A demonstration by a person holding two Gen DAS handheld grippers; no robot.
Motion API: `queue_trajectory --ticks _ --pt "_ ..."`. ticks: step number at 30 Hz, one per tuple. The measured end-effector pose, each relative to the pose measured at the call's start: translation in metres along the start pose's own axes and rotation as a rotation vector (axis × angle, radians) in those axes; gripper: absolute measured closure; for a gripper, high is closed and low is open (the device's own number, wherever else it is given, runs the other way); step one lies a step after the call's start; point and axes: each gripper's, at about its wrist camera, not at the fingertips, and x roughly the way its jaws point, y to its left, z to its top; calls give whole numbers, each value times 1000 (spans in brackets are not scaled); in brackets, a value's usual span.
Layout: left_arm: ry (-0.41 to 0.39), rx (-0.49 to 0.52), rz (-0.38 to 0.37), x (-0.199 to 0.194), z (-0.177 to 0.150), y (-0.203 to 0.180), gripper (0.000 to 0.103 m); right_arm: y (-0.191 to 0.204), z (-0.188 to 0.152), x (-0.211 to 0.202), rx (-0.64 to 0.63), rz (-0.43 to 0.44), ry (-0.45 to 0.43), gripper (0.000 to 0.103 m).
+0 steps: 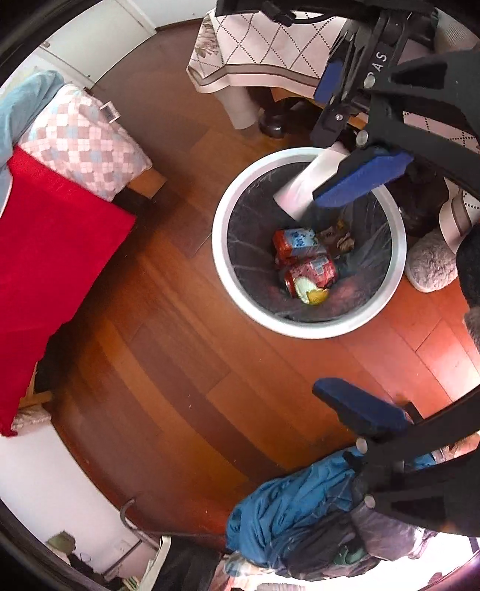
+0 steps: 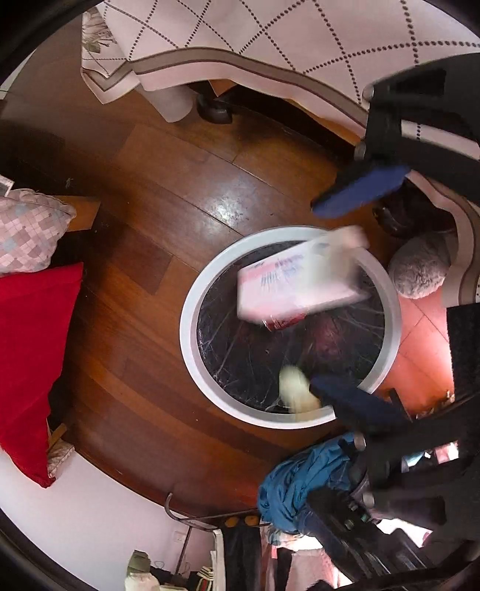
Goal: Collect trash
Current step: 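Carry the foil wrapper and toothpaste box over the bin and open both tools, then grasp the yellow cigarette pack with the left tool while the right tool grasps the orange snack bag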
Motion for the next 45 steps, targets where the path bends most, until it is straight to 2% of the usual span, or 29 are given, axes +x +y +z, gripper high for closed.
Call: queue_trajectory --ticks 1,2,4,9,16,26,32,36,39,45 --pt "-3 -3 9 -2 0 1 7 2 -2 -3 -7 -4 -6 9" --pt "-9 -4 11 -5 -2 3 4 3 -4 -5 -12 -13 -6 0" --pt "-33 -3 23 -14 -5 4 1 4 -11 -13 -13 -21 -9 0" --pt "-53 1 48 -31 -16 7 1 6 -27 -34 -36 -76 -26 0" --pt "-106 18 65 -68 -32 5 1 14 -53 -76 -65 -80 -76 0" --pt "-240 48 60 -147 -57 -7 1 21 -92 -165 -85 -36 -220 0" --pt "-309 78 97 -187 -73 -31 1 12 -116 -222 -77 33 -311 0" --pt "-350 113 101 -204 -79 -66 1 -19 -128 -259 -24 83 -367 0" --pt "-361 155 75 -204 -79 -107 1 -63 -135 -282 44 77 -400 0" --pt "-289 282 10 -167 -83 -220 1 -196 -152 -306 253 -59 -411 0"
